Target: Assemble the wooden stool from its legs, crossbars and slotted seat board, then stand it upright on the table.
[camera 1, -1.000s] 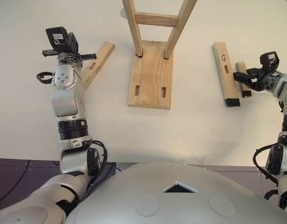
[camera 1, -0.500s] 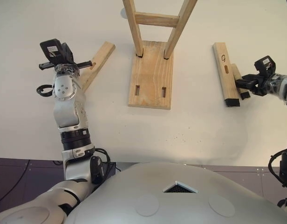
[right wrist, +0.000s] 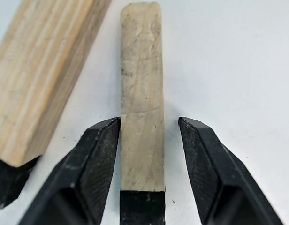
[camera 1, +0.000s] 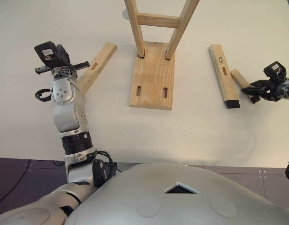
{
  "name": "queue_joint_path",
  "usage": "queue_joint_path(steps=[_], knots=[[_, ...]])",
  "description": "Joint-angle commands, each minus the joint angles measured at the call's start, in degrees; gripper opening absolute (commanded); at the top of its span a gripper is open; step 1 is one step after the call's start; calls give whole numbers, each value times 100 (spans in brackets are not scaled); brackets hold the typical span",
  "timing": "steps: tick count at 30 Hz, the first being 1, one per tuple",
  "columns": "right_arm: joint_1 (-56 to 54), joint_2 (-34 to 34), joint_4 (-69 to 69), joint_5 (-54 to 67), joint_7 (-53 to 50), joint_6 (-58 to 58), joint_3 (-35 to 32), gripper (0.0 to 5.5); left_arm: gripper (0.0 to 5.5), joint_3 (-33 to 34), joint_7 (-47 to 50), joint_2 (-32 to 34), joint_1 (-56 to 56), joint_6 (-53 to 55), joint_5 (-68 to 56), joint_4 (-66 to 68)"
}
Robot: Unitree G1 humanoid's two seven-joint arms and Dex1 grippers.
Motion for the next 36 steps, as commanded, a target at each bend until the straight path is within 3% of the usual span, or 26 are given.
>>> queue_joint_path(steps=[1, 4, 11, 14, 16, 21, 25, 29, 36], knots=[[273, -217, 34, -147, 317, -51, 220, 228, 0, 8, 61, -30, -18, -28, 3, -33], [427, -235, -34, -108, 351, -22, 212, 228, 0, -20, 33, -11, -51, -28, 8, -16], [496, 293, -228, 190, -202, 181, -192, 129, 0, -38, -157, 196, -296, -75, -27, 36], [517, 490, -482, 294, -489, 180, -381, 129, 0, 137, -305, 275, -323, -85, -233, -80], [415, 789, -808, 493, -953, -56, -858, 129, 0, 275, -492, 358, -416, -166, -468, -85], [-654, 2027, -1828, 970, -2850, -317, -1993, 129, 77, 125, -1665, 570, -1245, 63, -1662, -545], [-1233, 2938, -3055, 1320, -3772, -507, -2067, 129, 124, -245, -2583, 847, -2001, 845, -2816, -1135], [-1624, 3124, -4086, 2531, -3080, -45, -1749, 129, 176, -933, -3559, 1301, -2586, 1749, -3647, -1589], [-1273, 3025, -4907, 2836, -2914, -70, -1512, 129, 269, -1344, -4159, 1587, -3345, 2185, -3833, -1167]])
